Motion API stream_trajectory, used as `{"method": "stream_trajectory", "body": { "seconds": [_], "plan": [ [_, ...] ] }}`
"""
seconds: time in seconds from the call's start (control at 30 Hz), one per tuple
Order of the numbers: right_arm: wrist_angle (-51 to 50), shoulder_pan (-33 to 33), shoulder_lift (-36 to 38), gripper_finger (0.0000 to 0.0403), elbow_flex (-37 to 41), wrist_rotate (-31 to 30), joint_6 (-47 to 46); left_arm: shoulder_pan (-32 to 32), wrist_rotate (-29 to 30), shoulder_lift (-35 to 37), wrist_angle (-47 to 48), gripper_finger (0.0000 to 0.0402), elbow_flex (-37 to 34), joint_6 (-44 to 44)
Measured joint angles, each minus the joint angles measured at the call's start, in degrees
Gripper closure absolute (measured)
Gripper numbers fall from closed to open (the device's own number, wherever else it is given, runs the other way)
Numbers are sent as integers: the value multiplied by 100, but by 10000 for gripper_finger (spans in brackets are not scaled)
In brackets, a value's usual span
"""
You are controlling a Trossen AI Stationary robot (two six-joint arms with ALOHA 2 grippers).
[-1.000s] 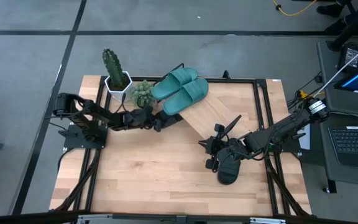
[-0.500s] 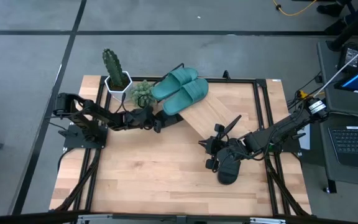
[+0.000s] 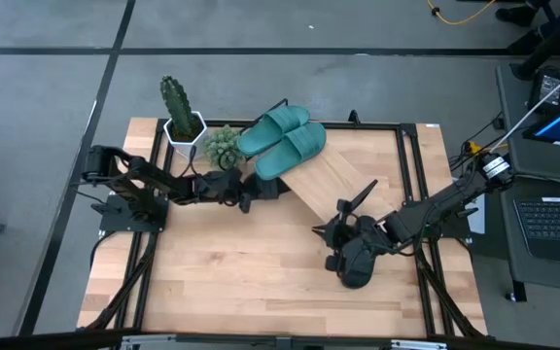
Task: Pick and place slides into the shelf
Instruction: Put the top black slides on the shelf
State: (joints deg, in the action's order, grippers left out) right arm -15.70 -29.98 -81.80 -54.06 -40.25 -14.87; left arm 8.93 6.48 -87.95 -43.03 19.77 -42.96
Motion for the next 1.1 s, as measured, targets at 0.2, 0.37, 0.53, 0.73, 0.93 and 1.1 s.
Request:
{"method": "stream_trajectory", "body": {
  "seconds": [0.2, 0.37, 0.53, 0.73, 0.93, 1.1],
  "plan": [
    [54, -94, 0, 379, 0, -1, -5, 0, -645, 179, 21, 400, -2, -331],
    [98, -105, 0, 379, -2, -1, 2, -2, -1193, 622, 252, 401, -2, -553],
    [101, -105, 0, 379, -2, -2, 14, -2, -1269, 1250, 1382, 401, -6, -753],
    [98, -102, 0, 379, -2, -2, 29, -344, -1289, 2070, 2036, 401, -11, -864],
    [98, -102, 0, 379, -2, -11, 88, -884, -1083, 2918, 2235, 401, -11, -811],
    [139, -100, 0, 379, -2, -24, 188, -1335, -751, 3496, 2405, 401, -11, -639]
  ]
}}
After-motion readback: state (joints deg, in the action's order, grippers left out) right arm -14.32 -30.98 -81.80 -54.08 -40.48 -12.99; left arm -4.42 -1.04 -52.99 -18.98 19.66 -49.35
